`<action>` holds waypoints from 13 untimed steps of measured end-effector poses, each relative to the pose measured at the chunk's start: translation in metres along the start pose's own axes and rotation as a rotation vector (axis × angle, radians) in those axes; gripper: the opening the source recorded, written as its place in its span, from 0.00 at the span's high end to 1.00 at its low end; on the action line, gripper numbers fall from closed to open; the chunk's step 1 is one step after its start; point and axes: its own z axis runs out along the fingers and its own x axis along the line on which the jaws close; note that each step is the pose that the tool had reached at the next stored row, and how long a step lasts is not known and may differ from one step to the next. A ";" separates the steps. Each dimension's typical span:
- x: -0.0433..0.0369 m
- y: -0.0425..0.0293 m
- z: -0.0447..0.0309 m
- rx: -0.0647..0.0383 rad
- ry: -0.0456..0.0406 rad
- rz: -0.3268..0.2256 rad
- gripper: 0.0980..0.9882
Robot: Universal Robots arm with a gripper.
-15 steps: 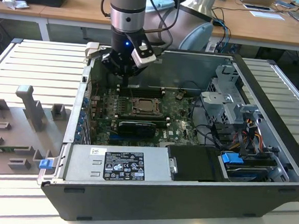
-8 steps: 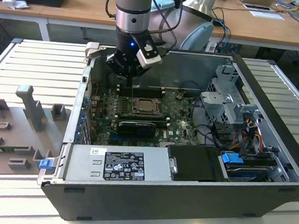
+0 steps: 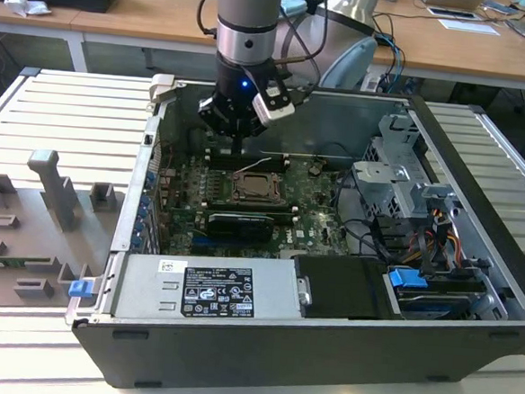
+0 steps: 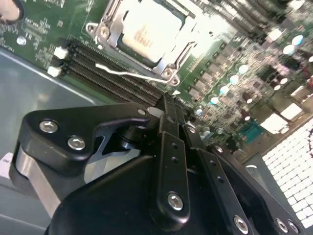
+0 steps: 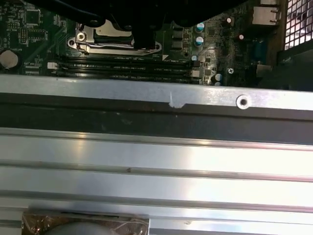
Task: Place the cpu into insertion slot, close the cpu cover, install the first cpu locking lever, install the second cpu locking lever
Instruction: 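Install the first cpu locking lever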
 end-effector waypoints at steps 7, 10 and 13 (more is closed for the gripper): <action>-0.0201 -0.0035 0.0092 -0.019 -0.0028 -0.001 0.99; -0.0222 -0.0038 0.0125 -0.019 -0.0003 -0.031 0.99; -0.0237 -0.0040 0.0151 -0.019 0.0019 -0.056 0.99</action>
